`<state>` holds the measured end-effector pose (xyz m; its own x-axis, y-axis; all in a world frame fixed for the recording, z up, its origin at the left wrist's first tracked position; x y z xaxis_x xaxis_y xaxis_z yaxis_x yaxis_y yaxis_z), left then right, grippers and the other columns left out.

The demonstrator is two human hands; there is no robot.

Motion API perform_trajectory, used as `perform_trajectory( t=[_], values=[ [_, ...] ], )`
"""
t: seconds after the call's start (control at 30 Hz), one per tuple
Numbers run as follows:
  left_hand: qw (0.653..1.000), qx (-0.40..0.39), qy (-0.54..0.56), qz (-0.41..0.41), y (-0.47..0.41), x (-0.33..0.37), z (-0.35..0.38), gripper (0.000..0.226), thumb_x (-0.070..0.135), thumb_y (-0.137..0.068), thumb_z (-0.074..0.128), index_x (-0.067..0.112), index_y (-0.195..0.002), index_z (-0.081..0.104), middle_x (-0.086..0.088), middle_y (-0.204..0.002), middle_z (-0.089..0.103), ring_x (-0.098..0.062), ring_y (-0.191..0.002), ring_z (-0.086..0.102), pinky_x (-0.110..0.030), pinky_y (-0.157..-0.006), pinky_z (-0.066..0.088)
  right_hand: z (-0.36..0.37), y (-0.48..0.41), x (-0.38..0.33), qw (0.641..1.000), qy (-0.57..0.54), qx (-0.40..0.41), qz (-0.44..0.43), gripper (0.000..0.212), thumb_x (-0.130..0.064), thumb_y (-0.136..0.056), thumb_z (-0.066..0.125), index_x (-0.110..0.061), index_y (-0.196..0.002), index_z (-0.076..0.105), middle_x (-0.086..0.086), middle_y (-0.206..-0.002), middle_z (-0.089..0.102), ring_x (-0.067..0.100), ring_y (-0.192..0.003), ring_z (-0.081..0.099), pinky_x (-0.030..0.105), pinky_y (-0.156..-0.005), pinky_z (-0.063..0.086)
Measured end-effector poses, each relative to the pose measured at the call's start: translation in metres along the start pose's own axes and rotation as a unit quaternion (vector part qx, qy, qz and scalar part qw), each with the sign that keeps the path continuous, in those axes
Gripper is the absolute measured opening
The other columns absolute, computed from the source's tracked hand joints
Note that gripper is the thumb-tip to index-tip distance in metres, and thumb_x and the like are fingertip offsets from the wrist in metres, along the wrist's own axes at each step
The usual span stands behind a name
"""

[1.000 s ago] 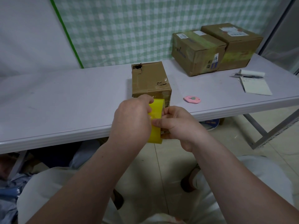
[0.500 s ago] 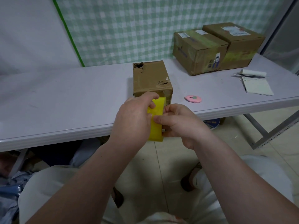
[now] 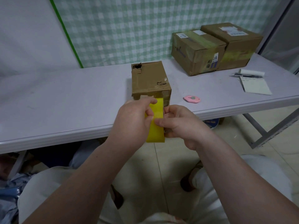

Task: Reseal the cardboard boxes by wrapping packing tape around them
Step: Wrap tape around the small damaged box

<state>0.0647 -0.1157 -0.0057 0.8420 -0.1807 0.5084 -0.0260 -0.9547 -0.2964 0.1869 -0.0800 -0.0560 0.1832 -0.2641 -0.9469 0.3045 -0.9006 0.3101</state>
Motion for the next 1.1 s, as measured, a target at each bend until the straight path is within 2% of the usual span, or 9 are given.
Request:
perform_trajectory(
  t=[0.17, 0.27, 0.47, 0.53, 0.6, 0.73, 0.9, 1.03, 1.1],
  values=[
    [0.999, 0.031, -0.006, 0.01, 0.0, 0.002, -0.002, 0.043, 0.007, -0.085, 0.063, 0.022, -0.125, 0.057, 0.005, -0.115, 0.061, -0.014, -0.107, 0.051, -0.03, -0.09, 0.044, 0.001, -0.003, -0.002, 1.0, -0.006, 0.009, -0.005, 0.03, -0.006, -0.085, 0.068, 0.002, -0.112, 0.058, 0.026, -0.112, 0.065, 0.038, -0.104, 0.064, 0.058, -0.092, 0.05],
    [0.999, 0.029, -0.014, 0.009, -0.001, 0.005, -0.002, 0.04, 0.006, -0.086, 0.061, 0.021, -0.123, 0.059, 0.004, -0.11, 0.065, -0.016, -0.103, 0.055, -0.032, -0.087, 0.047, 0.001, -0.004, -0.002, 1.0, -0.004, 0.013, -0.005, 0.035, -0.007, -0.084, 0.07, 0.004, -0.114, 0.056, 0.028, -0.114, 0.063, 0.041, -0.106, 0.062, 0.061, -0.092, 0.048],
    [0.999, -0.015, -0.048, -0.01, -0.004, 0.007, -0.001, 0.04, 0.011, -0.091, 0.056, 0.022, -0.13, 0.052, 0.006, -0.113, 0.06, -0.007, -0.096, 0.051, -0.023, -0.085, 0.04, 0.001, -0.005, -0.001, 1.0, 0.005, 0.015, -0.004, 0.037, -0.007, -0.083, 0.071, 0.003, -0.114, 0.055, 0.026, -0.115, 0.062, 0.041, -0.108, 0.061, 0.061, -0.093, 0.047],
    [0.998, -0.009, -0.059, -0.015, -0.006, 0.008, -0.003, 0.041, 0.01, -0.09, 0.057, 0.022, -0.129, 0.053, 0.006, -0.11, 0.062, -0.008, -0.095, 0.054, -0.022, -0.083, 0.041, 0.001, -0.005, 0.0, 1.0, 0.017, 0.016, -0.005, 0.035, -0.007, -0.082, 0.072, 0.003, -0.111, 0.056, 0.025, -0.108, 0.065, 0.042, -0.106, 0.062, 0.06, -0.092, 0.048],
    [0.996, -0.017, -0.08, -0.025, -0.008, 0.007, -0.004, 0.042, 0.01, -0.089, 0.057, 0.021, -0.13, 0.053, 0.005, -0.107, 0.063, -0.01, -0.092, 0.055, -0.021, -0.08, 0.04, 0.002, -0.005, 0.001, 1.0, 0.028, 0.009, -0.008, 0.027, -0.008, -0.081, 0.073, -0.002, -0.103, 0.059, 0.016, -0.093, 0.064, 0.039, -0.1, 0.064, 0.056, -0.091, 0.051],
    [0.986, -0.049, -0.153, -0.041, -0.012, 0.01, -0.007, 0.034, 0.015, -0.088, 0.057, 0.017, -0.122, 0.058, -0.001, -0.096, 0.063, -0.016, -0.087, 0.056, -0.027, -0.081, 0.044, 0.005, -0.006, 0.001, 0.999, 0.035, 0.0, -0.024, 0.023, -0.011, -0.077, 0.076, -0.016, -0.083, 0.055, 0.005, -0.077, 0.054, 0.025, -0.082, 0.058, 0.053, -0.088, 0.051],
    [0.978, -0.046, -0.196, -0.051, -0.016, 0.014, -0.007, 0.03, 0.016, -0.085, 0.056, 0.013, -0.114, 0.06, -0.005, -0.098, 0.065, -0.022, -0.092, 0.058, -0.031, -0.079, 0.044, 0.01, -0.006, -0.006, 0.998, 0.054, 0.001, -0.03, 0.038, -0.032, -0.055, 0.075, -0.017, -0.081, 0.051, 0.004, -0.076, 0.049, 0.024, -0.08, 0.053, 0.058, -0.089, 0.049],
    [0.982, -0.048, -0.177, -0.043, -0.017, 0.009, -0.006, 0.032, 0.013, -0.083, 0.058, 0.013, -0.115, 0.058, -0.004, -0.097, 0.064, -0.022, -0.09, 0.057, -0.032, -0.075, 0.044, 0.011, -0.005, -0.008, 0.997, 0.068, -0.006, -0.028, 0.041, -0.034, -0.052, 0.074, -0.017, -0.082, 0.053, 0.006, -0.08, 0.052, 0.029, -0.084, 0.058, 0.054, -0.088, 0.05],
    [0.986, -0.048, -0.157, -0.029, -0.017, 0.008, -0.006, 0.035, 0.013, -0.083, 0.06, 0.014, -0.118, 0.056, -0.004, -0.098, 0.064, -0.022, -0.09, 0.057, -0.033, -0.075, 0.045, 0.01, -0.005, -0.007, 0.997, 0.072, -0.009, -0.028, 0.045, -0.035, -0.051, 0.075, -0.016, -0.086, 0.055, 0.009, -0.085, 0.057, 0.036, -0.095, 0.063, 0.057, -0.09, 0.051]
  ],
)
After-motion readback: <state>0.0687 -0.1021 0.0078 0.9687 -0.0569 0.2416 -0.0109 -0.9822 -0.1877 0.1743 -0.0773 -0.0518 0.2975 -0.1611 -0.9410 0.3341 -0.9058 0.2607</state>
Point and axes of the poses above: each hand's wrist, its own y-axis away from the middle knuckle, its own z-axis out of the palm, x = y × z, the point moved 5 cm from there along -y, towards the middle knuckle
